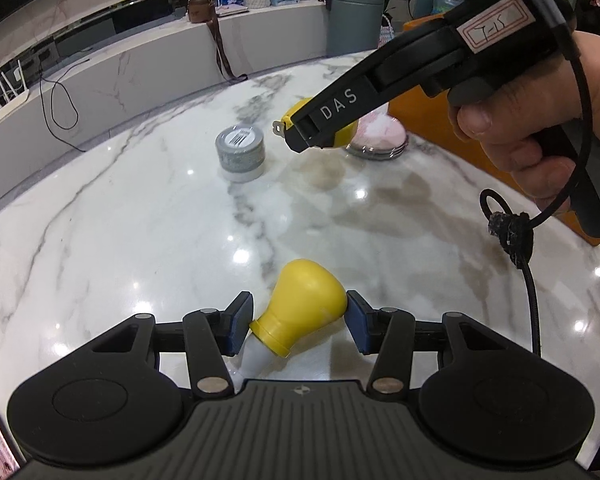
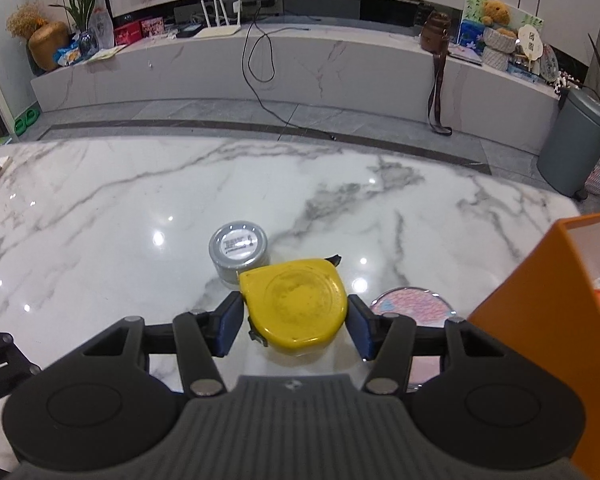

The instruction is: Organize rigid objects

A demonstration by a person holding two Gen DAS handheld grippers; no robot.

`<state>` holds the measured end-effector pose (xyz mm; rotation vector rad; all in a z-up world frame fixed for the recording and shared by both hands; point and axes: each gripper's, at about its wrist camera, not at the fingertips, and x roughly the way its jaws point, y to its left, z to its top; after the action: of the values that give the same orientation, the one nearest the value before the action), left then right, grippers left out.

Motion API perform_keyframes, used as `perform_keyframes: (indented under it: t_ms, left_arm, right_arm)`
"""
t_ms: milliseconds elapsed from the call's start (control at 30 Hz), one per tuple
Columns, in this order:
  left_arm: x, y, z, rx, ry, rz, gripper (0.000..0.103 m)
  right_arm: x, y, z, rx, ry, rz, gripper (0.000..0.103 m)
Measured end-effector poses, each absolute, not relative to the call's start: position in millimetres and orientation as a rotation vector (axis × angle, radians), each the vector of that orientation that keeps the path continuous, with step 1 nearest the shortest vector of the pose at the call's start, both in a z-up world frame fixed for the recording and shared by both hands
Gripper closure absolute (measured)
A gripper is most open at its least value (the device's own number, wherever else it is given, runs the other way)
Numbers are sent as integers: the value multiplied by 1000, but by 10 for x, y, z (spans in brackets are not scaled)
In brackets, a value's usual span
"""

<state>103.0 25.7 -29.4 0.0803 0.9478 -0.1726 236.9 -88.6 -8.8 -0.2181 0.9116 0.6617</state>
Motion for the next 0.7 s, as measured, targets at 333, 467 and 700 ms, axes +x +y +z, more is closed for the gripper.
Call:
perform_keyframes:
  t_ms: [333,467,700]
  left_arm:
    - [927,94,-53,101,897,-180,46]
    - [947,39,44,111,885,-184,46]
    - [959,3,219,87,869,-160,46]
  right_arm:
    - [2312,-1210,308,-163,837,637,48]
    - [2293,-1413,452,-141,808,617,48]
    - [2287,-1763,634,-99,777,574,48]
